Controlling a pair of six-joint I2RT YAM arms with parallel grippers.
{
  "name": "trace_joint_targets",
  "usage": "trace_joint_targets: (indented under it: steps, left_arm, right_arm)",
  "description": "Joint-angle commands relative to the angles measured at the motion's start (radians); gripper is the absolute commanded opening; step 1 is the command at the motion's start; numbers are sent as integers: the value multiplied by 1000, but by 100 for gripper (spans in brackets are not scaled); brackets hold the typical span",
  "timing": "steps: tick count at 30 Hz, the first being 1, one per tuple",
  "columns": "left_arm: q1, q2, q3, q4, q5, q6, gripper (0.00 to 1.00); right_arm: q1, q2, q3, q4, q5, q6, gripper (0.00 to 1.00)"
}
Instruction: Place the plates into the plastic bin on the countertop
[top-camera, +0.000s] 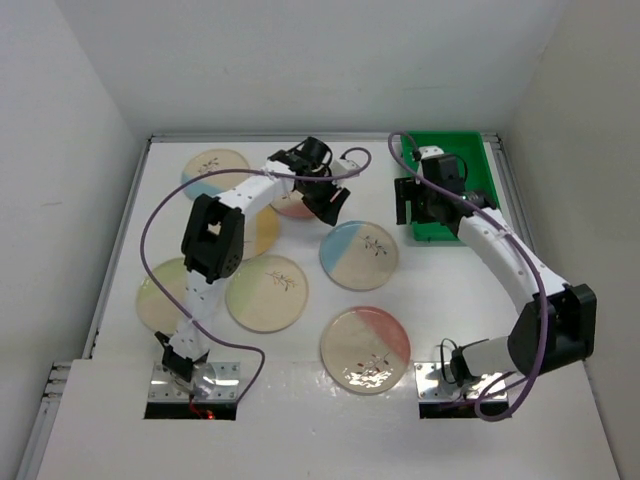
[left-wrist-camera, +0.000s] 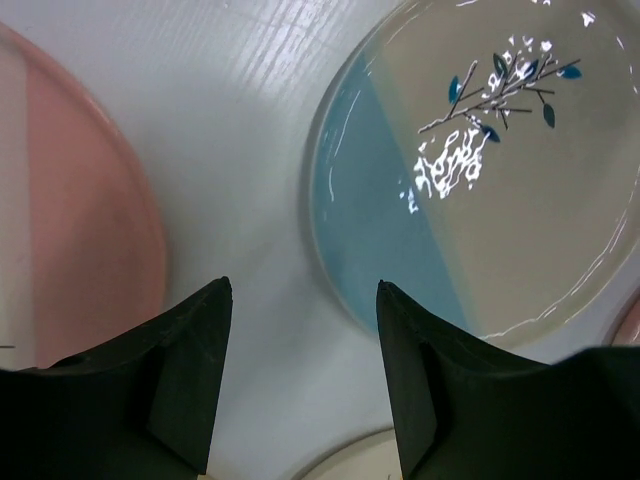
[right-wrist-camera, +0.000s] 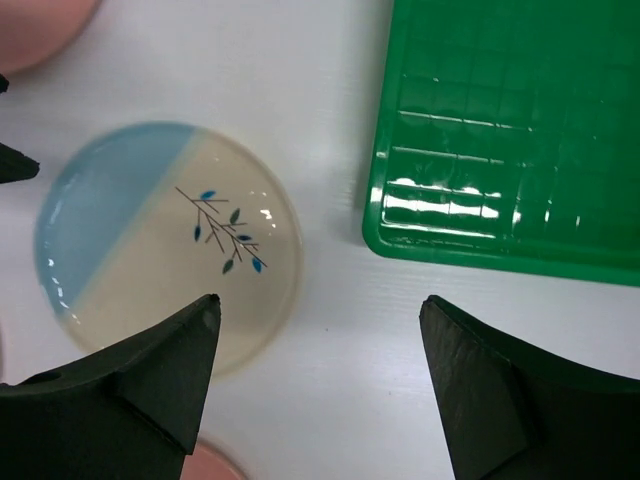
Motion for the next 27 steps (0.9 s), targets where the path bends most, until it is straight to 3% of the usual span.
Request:
trace_joint_targets:
  steps: [1, 10, 14, 15, 16, 19, 23, 27]
  left_arm:
    - [-45, 11, -23, 74, -52, -102, 62]
    - [-102, 109, -99, 74, -190, -155, 55]
    - [-90, 132, -111, 74, -141, -145, 33]
    - [-90, 132, -120, 74, -110, -134, 8]
    - [-80, 132, -120, 74, -84, -125, 0]
    - [-68, 102, -120, 65, 14, -85, 0]
    - [-34, -28, -129, 56, 74, 112, 0]
    - [-34, -154, -129, 36, 98, 225, 0]
  right_arm:
    - [50, -51, -11, -22, 173, 29, 80]
    - [96, -68, -77, -22, 172, 63, 82]
    - [85, -71, -103, -4, 69, 71, 83]
    - [84, -68, -115, 10, 14, 71, 84]
    - [75, -57, -120, 9, -6, 69, 84]
    - [42, -17, -123, 7, -127, 42, 87]
    - [-16, 61, -138, 44, -400, 0, 87]
    - [5, 185, -124, 125, -443, -43, 86]
